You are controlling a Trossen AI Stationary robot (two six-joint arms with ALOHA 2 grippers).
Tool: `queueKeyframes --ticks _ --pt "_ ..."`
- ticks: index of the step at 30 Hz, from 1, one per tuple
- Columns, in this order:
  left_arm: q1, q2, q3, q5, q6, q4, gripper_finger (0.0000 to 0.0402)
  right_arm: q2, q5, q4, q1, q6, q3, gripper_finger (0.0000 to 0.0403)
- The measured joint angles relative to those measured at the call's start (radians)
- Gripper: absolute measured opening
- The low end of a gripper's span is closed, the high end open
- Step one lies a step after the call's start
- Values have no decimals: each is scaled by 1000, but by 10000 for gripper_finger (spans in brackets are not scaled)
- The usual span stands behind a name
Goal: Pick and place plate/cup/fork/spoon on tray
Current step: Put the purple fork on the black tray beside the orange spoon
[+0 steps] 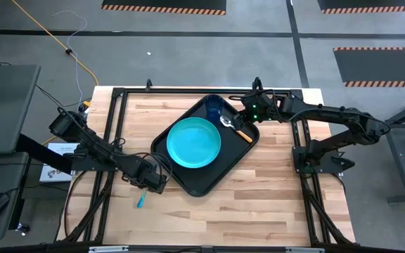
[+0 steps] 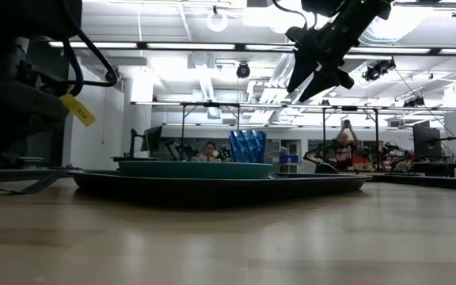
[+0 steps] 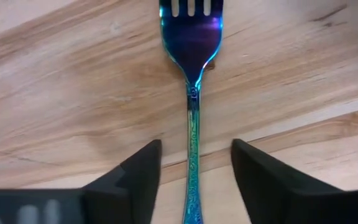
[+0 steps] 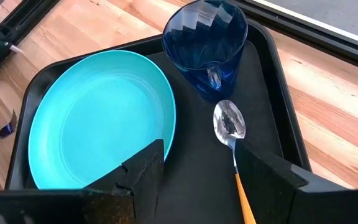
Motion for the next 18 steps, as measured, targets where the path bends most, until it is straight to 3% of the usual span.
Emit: queueKeyframes --ticks 8,18 --pt "0 0 0 -11 10 -2 93 0 -2 0 0 0 0 190" --pt "1 0 0 -17 36 -1 48 0 -2 0 0 0 0 190"
